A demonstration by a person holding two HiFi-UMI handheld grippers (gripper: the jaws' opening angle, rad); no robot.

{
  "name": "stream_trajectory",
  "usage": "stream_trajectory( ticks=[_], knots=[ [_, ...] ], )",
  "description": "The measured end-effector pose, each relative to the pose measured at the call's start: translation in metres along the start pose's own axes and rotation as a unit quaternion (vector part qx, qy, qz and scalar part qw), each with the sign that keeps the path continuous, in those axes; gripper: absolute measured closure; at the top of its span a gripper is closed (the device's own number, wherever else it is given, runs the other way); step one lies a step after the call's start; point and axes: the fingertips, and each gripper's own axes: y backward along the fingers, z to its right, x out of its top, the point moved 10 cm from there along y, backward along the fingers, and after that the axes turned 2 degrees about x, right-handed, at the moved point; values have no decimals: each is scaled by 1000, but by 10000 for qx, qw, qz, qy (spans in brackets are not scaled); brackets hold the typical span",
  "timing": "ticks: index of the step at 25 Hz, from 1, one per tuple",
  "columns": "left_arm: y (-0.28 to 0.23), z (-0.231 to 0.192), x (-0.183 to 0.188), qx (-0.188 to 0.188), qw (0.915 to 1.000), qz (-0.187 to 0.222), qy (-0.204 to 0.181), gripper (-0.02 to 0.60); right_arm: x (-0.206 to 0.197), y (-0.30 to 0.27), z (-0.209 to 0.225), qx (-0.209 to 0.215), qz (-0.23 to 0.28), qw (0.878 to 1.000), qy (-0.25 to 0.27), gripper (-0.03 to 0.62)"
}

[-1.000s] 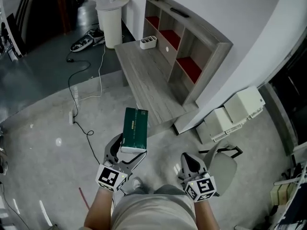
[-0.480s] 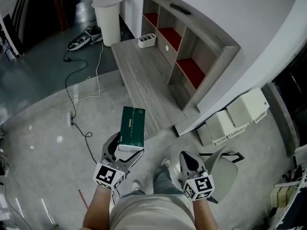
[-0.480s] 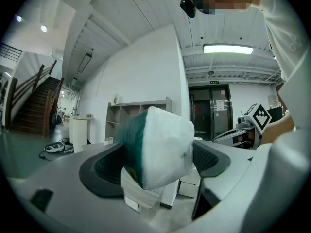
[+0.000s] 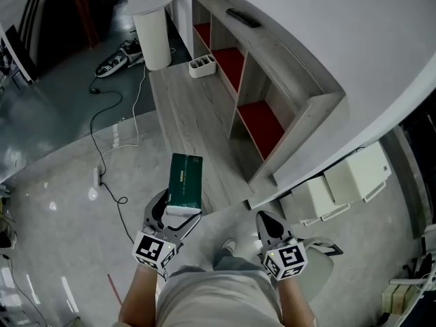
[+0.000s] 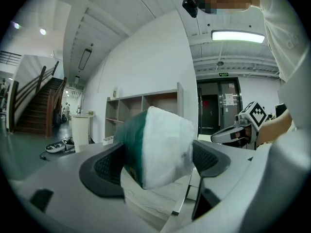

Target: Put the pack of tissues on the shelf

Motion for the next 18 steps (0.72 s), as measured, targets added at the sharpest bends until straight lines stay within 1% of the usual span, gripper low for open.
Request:
stream_trajectory(
  ticks=[5, 10, 14, 18],
  knots=[
    [-49, 10, -2, -27, 9999, -154, 40, 128, 5, -10, 52, 14, -73, 10000, -33, 566],
    [-85, 6, -12, -225, 9991, -322, 134, 127, 0, -20, 73, -80, -208, 9996, -174, 566],
    [-114, -8, -25, -554, 9972, -471, 189, 128, 0, -33, 78, -286, -314, 9988, -249, 566],
    [-145, -31, -39, -1035, 9923, -646, 225, 129, 6, -49, 74, -648, -354, 9966, -354, 566]
  ],
)
